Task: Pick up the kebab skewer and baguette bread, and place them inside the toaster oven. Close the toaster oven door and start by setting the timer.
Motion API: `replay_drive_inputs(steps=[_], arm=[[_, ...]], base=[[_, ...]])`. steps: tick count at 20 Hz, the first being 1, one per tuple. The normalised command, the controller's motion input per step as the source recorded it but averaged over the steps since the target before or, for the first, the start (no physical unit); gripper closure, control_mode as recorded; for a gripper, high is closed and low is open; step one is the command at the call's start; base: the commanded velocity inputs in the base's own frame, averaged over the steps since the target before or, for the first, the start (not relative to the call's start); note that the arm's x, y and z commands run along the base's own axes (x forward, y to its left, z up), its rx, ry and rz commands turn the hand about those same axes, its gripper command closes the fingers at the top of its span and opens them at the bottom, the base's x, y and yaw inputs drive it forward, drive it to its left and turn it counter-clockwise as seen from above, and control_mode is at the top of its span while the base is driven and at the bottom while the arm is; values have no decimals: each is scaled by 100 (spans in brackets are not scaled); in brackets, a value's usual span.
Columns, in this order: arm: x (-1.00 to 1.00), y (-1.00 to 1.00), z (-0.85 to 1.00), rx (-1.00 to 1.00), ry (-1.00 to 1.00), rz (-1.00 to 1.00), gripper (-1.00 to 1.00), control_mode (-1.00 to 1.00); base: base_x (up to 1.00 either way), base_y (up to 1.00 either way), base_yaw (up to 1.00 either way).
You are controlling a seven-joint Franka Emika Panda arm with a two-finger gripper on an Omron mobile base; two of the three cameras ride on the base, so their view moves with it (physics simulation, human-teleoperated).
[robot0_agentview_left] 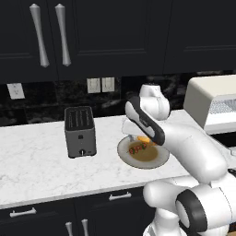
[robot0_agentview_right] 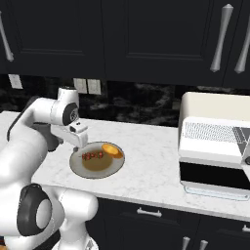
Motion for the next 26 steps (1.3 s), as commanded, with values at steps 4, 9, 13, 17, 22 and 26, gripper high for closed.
replay_drive_inputs(steps=[4,9,13,17,22,26], arm=[[34,26,-58,-3,0,-45,-100,-100],[36,1,-68,-7,0,-38,-100,-100],[31,0,-53,-11,0,-36,-100,-100],[35,-8,-9,-1,5,-9,-100,-100],[28,-32,0,0,7,0,-100,-100],[23,-23,-18,0,1,-1,-100,-100]], base=[[0,0,0],[0,0,0],[0,0,0],[0,0,0],[0,0,0],[0,0,0]])
